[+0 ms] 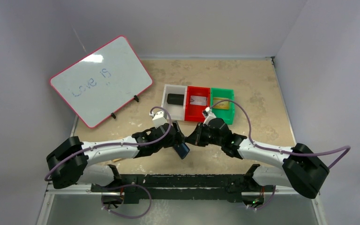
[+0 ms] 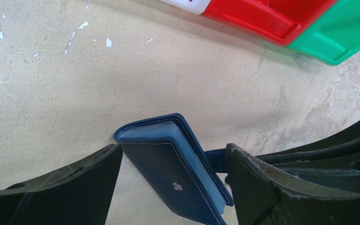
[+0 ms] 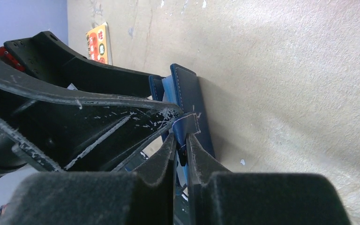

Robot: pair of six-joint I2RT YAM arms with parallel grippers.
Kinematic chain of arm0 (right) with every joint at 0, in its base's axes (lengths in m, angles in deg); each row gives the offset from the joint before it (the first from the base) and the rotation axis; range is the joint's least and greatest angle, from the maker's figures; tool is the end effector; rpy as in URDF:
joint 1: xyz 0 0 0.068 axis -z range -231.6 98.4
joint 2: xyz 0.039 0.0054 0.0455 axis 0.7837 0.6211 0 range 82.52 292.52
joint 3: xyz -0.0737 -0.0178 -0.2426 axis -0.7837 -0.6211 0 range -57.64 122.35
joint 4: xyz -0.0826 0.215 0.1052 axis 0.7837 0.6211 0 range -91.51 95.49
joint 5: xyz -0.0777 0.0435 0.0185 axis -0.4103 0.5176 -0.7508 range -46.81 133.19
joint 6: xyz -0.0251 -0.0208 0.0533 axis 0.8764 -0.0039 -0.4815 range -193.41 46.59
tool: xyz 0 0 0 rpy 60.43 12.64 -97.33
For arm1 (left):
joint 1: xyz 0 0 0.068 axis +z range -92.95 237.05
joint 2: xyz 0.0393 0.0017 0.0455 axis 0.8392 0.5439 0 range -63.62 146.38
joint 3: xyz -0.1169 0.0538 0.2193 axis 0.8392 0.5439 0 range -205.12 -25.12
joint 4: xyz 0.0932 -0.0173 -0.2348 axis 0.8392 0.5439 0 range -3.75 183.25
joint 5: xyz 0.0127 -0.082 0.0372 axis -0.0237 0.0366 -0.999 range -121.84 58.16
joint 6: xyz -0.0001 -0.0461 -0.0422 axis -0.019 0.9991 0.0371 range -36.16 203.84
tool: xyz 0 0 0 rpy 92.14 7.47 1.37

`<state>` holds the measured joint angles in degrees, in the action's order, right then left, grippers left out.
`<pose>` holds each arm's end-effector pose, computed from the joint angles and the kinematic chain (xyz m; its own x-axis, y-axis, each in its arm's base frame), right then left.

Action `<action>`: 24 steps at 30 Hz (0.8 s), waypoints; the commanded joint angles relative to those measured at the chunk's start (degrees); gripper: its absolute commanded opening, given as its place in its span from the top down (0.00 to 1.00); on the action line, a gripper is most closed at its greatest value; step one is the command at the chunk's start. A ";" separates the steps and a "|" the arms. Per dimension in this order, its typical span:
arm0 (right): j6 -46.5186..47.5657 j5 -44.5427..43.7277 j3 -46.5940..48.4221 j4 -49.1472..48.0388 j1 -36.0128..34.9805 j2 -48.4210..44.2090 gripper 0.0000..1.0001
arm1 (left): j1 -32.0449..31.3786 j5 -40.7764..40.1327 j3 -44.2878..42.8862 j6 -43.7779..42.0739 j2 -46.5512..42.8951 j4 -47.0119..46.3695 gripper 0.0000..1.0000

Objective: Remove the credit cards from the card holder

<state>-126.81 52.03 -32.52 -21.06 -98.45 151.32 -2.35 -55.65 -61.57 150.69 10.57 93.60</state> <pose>0.1686 0.1905 0.1725 -0.8224 0.2828 -0.4937 -0.2626 0.5812 0.7703 0.1487 -0.2139 0.1686 -0.7324 -0.4140 -0.5405 -0.0790 0.8402 -0.5365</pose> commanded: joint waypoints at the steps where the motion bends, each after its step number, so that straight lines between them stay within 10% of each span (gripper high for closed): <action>1: -1.37 0.16 0.69 -2.29 0.09 -0.38 0.90 | -0.30 -0.45 -1.74 -0.02 0.20 -0.57 0.24; 24: -2.60 -13.77 3.67 17.09 0.16 -5.43 0.92 | -0.21 -7.69 -4.00 -5.43 -4.80 9.76 1.00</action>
<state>-129.55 42.94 -31.30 -9.21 -98.45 148.08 -2.35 -58.38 -62.75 148.05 7.60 98.82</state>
